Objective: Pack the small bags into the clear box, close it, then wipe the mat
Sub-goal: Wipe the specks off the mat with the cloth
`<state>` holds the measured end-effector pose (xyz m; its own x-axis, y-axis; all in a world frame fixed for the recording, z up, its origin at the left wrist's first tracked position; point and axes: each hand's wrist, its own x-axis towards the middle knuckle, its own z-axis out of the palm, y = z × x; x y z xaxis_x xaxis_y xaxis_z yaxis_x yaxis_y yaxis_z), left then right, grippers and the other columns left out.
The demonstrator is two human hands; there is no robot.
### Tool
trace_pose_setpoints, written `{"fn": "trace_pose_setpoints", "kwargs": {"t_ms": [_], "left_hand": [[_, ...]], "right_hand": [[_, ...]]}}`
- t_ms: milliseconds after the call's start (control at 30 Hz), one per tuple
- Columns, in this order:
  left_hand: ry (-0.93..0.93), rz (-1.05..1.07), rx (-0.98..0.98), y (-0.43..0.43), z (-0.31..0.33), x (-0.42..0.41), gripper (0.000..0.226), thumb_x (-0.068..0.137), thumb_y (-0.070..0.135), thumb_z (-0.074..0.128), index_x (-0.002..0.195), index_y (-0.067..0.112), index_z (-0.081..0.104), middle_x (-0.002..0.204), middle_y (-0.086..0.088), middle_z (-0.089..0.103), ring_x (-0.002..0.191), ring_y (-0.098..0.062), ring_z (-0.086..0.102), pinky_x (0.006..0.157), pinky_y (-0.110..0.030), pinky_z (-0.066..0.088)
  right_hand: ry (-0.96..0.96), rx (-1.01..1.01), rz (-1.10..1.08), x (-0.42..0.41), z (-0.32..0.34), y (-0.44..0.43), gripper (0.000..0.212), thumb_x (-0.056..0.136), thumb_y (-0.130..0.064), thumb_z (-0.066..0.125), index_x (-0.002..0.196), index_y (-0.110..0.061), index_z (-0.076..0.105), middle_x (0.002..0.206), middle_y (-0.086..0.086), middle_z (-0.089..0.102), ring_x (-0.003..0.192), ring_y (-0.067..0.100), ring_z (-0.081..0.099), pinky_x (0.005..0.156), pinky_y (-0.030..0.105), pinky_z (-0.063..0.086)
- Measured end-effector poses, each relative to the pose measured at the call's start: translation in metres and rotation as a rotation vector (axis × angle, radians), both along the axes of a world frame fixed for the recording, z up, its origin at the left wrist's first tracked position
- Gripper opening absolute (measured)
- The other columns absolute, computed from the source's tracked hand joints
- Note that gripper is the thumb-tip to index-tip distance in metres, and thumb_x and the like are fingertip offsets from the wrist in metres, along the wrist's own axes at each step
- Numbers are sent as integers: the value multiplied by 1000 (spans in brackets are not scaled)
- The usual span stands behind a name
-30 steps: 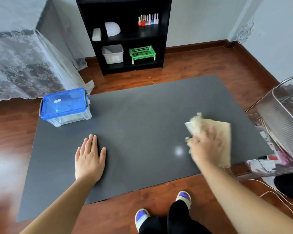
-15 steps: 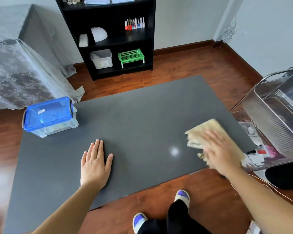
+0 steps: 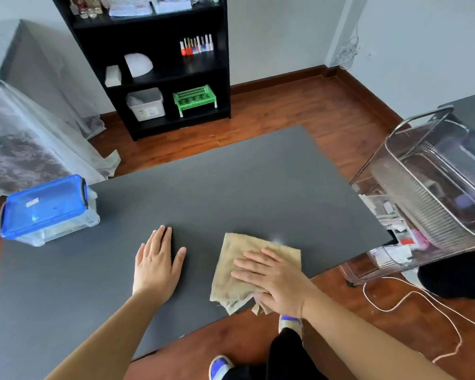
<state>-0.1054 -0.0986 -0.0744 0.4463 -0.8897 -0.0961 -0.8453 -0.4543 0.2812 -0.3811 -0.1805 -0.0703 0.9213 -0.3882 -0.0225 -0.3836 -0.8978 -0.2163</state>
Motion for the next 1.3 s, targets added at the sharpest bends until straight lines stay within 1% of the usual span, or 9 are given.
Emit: {"fn": "trace_pose_setpoints", "kwargs": {"t_ms": [233, 400, 467, 667, 800, 900, 1100, 1167, 1300], "left_hand": [[-12, 31, 16, -8, 0, -17, 62, 95, 47, 27, 149, 16, 16, 159, -3, 12, 146, -18, 5, 119, -36, 3], [-7, 61, 19, -18, 2, -28, 64, 95, 46, 28, 148, 13, 16, 159, -5, 11, 146, -20, 5, 119, -37, 3], [1, 36, 15, -26, 3, -32, 63, 95, 47, 28, 148, 14, 16, 159, -4, 11, 146, -19, 6, 119, -36, 3], [14, -36, 18, -60, 4, -41, 63, 95, 49, 27, 148, 17, 16, 159, -3, 11, 146, -19, 8, 119, -36, 6], [18, -7, 13, -85, 6, -47, 62, 95, 47, 28, 148, 16, 18, 158, -3, 12, 146, -19, 8, 119, -38, 6], [11, 16, 23, -100, 6, -51, 62, 95, 48, 28, 148, 17, 17, 159, -2, 11, 146, -18, 5, 118, -38, 3], [-59, 20, 43, -111, -2, -49, 64, 94, 51, 24, 149, 19, 12, 159, 0, 8, 146, -16, 0, 118, -37, 1], [-86, 26, 40, -112, -5, -49, 63, 94, 50, 24, 148, 21, 14, 159, 1, 12, 146, -15, 3, 117, -36, 2], [-57, 105, -51, -120, -2, -44, 49, 95, 43, 34, 138, 21, 38, 148, 1, 36, 137, -19, 27, 111, -39, 17]], "right_hand": [[-24, 22, -900, -121, -2, -109, 48, 94, -27, 43, 141, -21, 39, 152, 6, 36, 143, 25, 25, 118, 43, 16], [-67, 184, -1378, -38, 7, -114, 56, 95, -35, 42, 148, -24, 27, 159, 6, 18, 146, 30, 11, 116, 49, 11], [-88, 130, -1209, 3, 3, -85, 57, 91, -34, 47, 146, -27, 31, 157, 4, 23, 145, 29, 15, 114, 48, 12], [-5, 85, -72, -9, -3, -40, 50, 91, -39, 40, 141, -41, 33, 153, -16, 30, 144, 14, 23, 119, 42, 12], [2, 67, -285, -89, -1, -95, 53, 88, -31, 50, 140, -36, 39, 150, -14, 32, 143, 14, 25, 118, 36, 15], [-9, 66, -587, -132, 3, -122, 50, 91, -38, 34, 140, -30, 34, 150, -7, 33, 142, 19, 26, 116, 34, 12], [47, 15, -996, -75, -3, -186, 54, 94, -39, 39, 147, -31, 28, 157, -1, 23, 146, 24, 17, 115, 43, 19], [67, 32, -948, -29, 3, -203, 55, 94, -41, 40, 147, -34, 25, 159, -4, 19, 146, 24, 13, 115, 44, 15], [74, 95, -489, 37, 1, -166, 55, 93, -41, 33, 146, -40, 20, 160, -8, 13, 147, 23, 9, 117, 45, 9]]}}
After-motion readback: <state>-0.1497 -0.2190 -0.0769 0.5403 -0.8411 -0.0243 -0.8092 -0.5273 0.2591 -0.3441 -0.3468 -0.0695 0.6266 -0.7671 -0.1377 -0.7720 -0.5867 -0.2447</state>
